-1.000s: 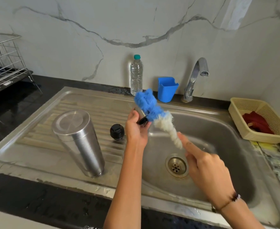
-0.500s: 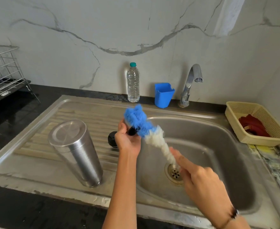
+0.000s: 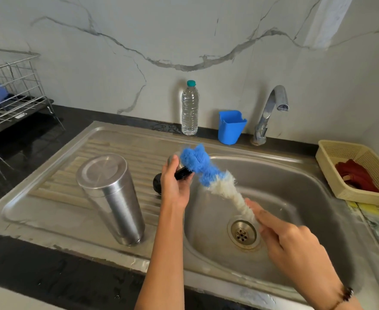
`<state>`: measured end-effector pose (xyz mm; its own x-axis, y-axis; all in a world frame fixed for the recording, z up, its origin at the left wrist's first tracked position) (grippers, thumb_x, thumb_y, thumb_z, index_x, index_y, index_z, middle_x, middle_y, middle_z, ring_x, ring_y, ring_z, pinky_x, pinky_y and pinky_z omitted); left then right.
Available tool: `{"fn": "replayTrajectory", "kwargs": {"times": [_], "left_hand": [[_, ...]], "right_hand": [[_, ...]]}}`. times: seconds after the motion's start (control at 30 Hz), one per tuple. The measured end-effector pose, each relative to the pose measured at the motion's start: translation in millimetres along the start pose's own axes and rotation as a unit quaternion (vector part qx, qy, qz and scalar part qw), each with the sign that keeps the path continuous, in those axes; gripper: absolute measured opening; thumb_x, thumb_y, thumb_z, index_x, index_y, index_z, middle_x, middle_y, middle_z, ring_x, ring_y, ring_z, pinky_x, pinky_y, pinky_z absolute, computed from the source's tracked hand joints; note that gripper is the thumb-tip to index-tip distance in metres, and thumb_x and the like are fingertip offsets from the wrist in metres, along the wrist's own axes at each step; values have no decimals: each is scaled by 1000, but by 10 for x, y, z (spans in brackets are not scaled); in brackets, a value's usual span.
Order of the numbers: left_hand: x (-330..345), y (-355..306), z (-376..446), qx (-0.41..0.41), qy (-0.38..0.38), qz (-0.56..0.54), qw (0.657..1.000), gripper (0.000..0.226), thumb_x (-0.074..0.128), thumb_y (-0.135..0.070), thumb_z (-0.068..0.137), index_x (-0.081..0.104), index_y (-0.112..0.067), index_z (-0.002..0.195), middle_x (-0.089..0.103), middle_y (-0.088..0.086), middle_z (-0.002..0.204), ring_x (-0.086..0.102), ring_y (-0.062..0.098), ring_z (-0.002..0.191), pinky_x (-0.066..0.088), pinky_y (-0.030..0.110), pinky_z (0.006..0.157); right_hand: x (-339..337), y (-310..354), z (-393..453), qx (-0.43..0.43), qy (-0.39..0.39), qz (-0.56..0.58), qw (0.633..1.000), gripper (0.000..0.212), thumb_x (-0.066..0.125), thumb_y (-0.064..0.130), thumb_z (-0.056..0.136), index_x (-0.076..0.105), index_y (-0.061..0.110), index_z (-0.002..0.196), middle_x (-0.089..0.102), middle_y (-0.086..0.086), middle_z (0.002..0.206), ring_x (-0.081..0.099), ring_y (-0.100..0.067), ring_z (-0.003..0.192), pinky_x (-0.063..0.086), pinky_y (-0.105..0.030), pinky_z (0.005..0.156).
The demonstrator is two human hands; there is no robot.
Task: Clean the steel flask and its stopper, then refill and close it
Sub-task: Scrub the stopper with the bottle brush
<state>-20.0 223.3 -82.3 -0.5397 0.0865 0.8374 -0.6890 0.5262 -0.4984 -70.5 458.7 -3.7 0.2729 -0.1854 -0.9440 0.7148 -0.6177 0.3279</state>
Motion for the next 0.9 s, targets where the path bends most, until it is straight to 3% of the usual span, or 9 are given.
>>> {"fn": "replayTrajectory", "kwargs": {"times": [0.1, 0.2, 0.3, 0.43, 0.5, 0.57, 0.67, 0.77, 0.9], "left_hand": [[33, 33, -17, -14, -5, 8, 1000, 7, 61, -16, 90, 61, -10, 92, 65, 4, 91, 66, 23, 98, 55, 42, 86], [66, 102, -51, -40, -2, 24, 999, 15, 58, -19, 92, 63, -7, 98, 65, 13, 108, 63, 28, 106, 54, 37, 82], [33, 88, -57, -43, -15, -4, 999, 18, 54, -18, 94, 61, -9, 80, 64, 17, 113, 61, 32, 111, 50, 43, 91], [23, 69, -31, -47, -13, -22, 999, 17, 53, -17, 95, 63, -7, 86, 62, 20, 121, 59, 33, 115, 48, 49, 97], [107, 148, -72, -72, 5, -1, 997, 17, 51, -17, 95, 62, -7, 88, 63, 19, 117, 61, 32, 112, 52, 45, 87], [195, 247, -136, -92, 31, 5, 995, 22, 48, -18, 96, 64, -7, 105, 65, 17, 117, 61, 31, 112, 52, 43, 85], [206, 251, -154, -84, 29, -21, 996, 29, 44, -20, 97, 63, -8, 117, 68, 14, 113, 63, 28, 108, 50, 43, 89], [102, 151, -56, -56, -13, -38, 998, 23, 46, -21, 98, 64, -8, 100, 66, 15, 110, 62, 30, 109, 46, 48, 98], [150, 198, -50, -77, -11, -22, 997, 19, 49, -22, 97, 60, -8, 90, 64, 18, 114, 60, 33, 114, 47, 48, 98]], "right_hand": [[13, 43, 61, 4, 6, 3, 1000, 61, 36, 31, 95, 4, 76, 121, 65, -3, 93, 60, -30, 92, 48, -37, 72], [19, 38, 193, 2, -8, 19, 1000, 51, 39, 26, 94, 30, 60, 131, 65, -6, 95, 60, -33, 93, 49, -39, 73], [36, -15, 64, -1, 11, -2, 1000, 59, 37, 30, 95, 10, 73, 125, 65, -2, 93, 60, -31, 93, 46, -39, 70], [45, -10, -90, 13, 17, -26, 999, 62, 31, 37, 97, -13, 76, 116, 65, 2, 97, 61, -26, 96, 43, -34, 68], [20, 21, 14, 18, 13, -31, 999, 62, 31, 32, 96, -8, 71, 126, 65, -2, 94, 61, -29, 93, 47, -37, 69], [-6, 44, 117, 13, -3, -33, 999, 59, 31, 30, 96, 3, 66, 133, 64, -4, 92, 62, -30, 89, 50, -38, 70], [-36, 61, 44, 18, 5, -55, 998, 58, 28, 32, 97, -3, 69, 129, 63, -1, 95, 61, -28, 92, 47, -35, 70], [-27, 71, -157, 27, 24, -72, 997, 56, 23, 40, 98, -16, 74, 119, 64, 3, 102, 61, -24, 100, 38, -31, 68], [-27, 93, -52, 35, 22, -81, 996, 58, 26, 33, 98, -7, 69, 129, 63, 0, 96, 61, -26, 95, 39, -32, 65]]}}
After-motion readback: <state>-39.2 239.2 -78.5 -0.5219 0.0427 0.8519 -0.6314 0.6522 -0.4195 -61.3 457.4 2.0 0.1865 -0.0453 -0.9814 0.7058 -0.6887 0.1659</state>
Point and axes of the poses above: each hand's wrist, its own z-axis towards the middle knuckle, its own x-axis out of the palm, y = z × x, the point moved 1 cm from there along z, towards the middle knuckle
